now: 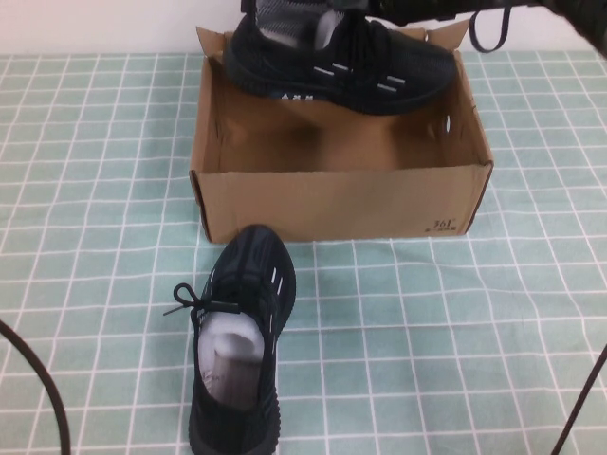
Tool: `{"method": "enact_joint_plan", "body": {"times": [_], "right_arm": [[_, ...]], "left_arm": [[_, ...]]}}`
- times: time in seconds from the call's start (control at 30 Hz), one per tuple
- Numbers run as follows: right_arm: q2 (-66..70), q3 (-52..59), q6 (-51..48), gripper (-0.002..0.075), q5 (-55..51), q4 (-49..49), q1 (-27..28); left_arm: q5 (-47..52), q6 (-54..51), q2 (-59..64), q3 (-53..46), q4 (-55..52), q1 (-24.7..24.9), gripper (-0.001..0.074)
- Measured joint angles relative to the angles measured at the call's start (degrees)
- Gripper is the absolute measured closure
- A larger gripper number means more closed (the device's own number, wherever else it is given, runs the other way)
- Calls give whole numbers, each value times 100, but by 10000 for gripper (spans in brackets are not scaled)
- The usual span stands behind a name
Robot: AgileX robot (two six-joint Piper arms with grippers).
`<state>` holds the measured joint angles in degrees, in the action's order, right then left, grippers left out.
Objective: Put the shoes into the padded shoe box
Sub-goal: Place the shoe in the shoe box
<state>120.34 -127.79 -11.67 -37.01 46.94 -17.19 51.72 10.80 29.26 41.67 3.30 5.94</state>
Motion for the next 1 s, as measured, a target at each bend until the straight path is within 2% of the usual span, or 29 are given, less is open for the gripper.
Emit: {"method": "enact_joint_plan", "body": {"times": [0.27, 0.83, 0.9, 1.0], "right_arm": [[553, 0, -38, 735, 101, 71, 0], [989, 10, -897, 734, 531, 71, 0], [989, 10, -999, 704, 523, 112, 0], [989, 10, -1035, 564, 523, 154, 0]], "left_arm": [[8, 0, 4, 0, 0, 0, 740], [23, 0, 4, 0, 0, 0, 739], [23, 0, 4, 0, 0, 0, 739], [23, 0, 4, 0, 0, 0, 739]]}}
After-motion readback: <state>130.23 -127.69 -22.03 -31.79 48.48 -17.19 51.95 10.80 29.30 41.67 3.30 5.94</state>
